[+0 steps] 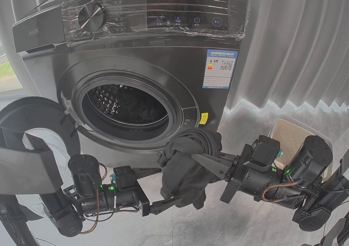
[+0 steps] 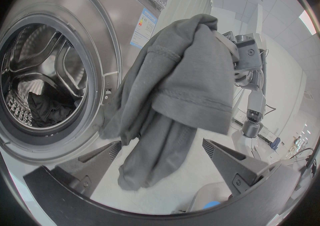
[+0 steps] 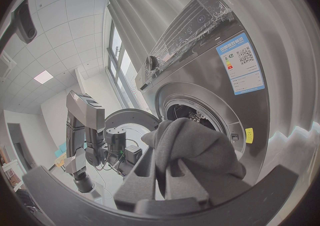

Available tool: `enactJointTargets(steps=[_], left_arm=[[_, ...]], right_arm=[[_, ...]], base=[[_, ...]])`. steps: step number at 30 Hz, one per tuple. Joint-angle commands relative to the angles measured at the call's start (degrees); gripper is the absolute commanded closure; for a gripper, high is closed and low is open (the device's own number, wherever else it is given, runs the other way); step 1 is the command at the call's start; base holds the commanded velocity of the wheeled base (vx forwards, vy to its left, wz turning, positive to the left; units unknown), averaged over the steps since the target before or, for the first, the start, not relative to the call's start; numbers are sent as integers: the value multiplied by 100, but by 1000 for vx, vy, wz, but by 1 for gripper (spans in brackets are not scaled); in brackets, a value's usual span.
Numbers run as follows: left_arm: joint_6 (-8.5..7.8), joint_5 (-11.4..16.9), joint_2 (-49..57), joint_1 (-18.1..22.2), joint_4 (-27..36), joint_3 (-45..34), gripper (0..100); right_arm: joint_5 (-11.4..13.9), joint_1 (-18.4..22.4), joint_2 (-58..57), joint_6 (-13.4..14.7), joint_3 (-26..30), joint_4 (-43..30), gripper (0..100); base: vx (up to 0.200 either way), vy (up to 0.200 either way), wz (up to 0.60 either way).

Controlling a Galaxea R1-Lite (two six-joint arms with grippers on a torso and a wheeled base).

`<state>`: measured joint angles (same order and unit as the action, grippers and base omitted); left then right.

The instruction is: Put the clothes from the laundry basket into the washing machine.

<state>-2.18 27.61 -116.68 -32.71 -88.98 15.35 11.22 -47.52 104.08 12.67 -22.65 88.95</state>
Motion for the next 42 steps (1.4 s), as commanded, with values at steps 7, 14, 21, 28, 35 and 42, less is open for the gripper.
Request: enactJointTargets(steps=[7,14,21,28,35,42], left_arm=[[-415,34,-426,168,-23,531,0],[-441,218,110,247,-23,-269,0],[-494,289,488,757,-14,-278,0],[-573,772,444,836,-14,135,0],[-819,1124,75,836,-5,610,0],[-977,1836,-206,660,3,575,0]], right_arm=[[3,-29,7,-1,33,8,100],[3,15,7,-1,41,8,100],[3,-3,16,-1,59,8,100],[3,-47,16,-1,156,8,100],[3,-56,33,-1,156,8,100],[3,-56,33,8,120,8,100]], base=[[0,0,0],[0,0,0],[0,0,0],[0,0,0],[0,0,0],[0,0,0]])
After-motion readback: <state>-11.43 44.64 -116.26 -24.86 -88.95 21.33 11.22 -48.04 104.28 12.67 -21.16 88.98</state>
